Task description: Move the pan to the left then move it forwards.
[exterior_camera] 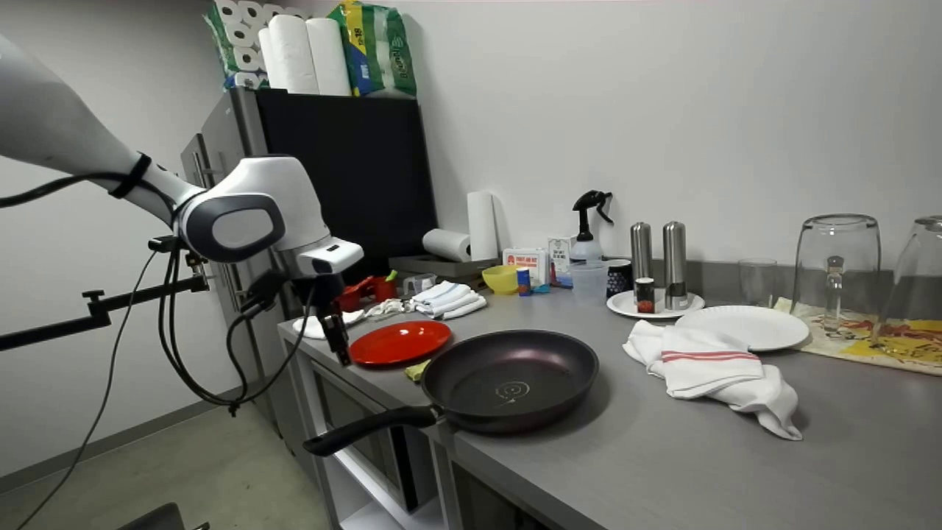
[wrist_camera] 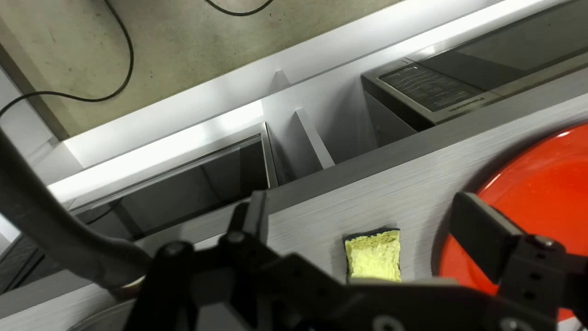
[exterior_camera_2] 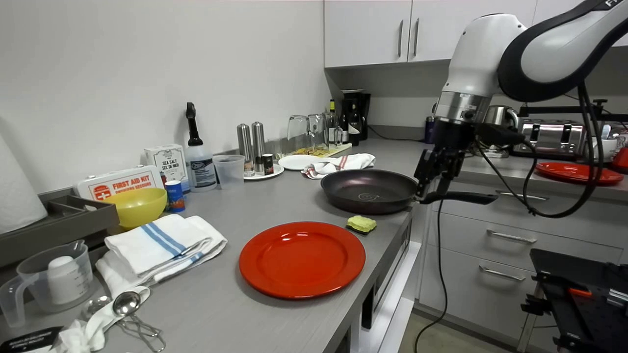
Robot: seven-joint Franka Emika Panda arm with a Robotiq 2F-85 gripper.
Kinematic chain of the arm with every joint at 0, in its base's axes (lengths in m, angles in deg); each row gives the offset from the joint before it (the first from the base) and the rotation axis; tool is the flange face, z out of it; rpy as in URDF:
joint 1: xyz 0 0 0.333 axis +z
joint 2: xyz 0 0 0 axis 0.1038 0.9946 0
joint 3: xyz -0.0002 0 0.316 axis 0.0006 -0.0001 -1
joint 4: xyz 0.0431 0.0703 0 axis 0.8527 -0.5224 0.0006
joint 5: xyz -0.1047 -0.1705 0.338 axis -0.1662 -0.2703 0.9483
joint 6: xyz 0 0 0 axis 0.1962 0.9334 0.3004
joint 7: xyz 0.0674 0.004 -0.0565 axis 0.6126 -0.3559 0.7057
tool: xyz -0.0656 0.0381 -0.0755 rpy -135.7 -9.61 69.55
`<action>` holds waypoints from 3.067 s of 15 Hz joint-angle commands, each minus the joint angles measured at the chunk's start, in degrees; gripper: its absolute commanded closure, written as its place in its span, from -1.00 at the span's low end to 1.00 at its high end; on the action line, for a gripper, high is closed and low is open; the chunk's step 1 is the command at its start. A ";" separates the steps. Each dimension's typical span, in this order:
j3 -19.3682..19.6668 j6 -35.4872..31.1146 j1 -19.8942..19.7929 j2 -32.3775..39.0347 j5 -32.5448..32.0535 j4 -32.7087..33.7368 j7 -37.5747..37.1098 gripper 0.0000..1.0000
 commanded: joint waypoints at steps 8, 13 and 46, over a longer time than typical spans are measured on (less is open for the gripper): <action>-6.00 -13.80 -0.66 7.86 -7.83 0.55 -21.52 -1.00; -4.74 -14.33 -0.24 8.78 -12.20 1.15 -21.00 -1.00; -0.30 -16.00 1.04 7.61 -9.11 0.51 4.33 -1.00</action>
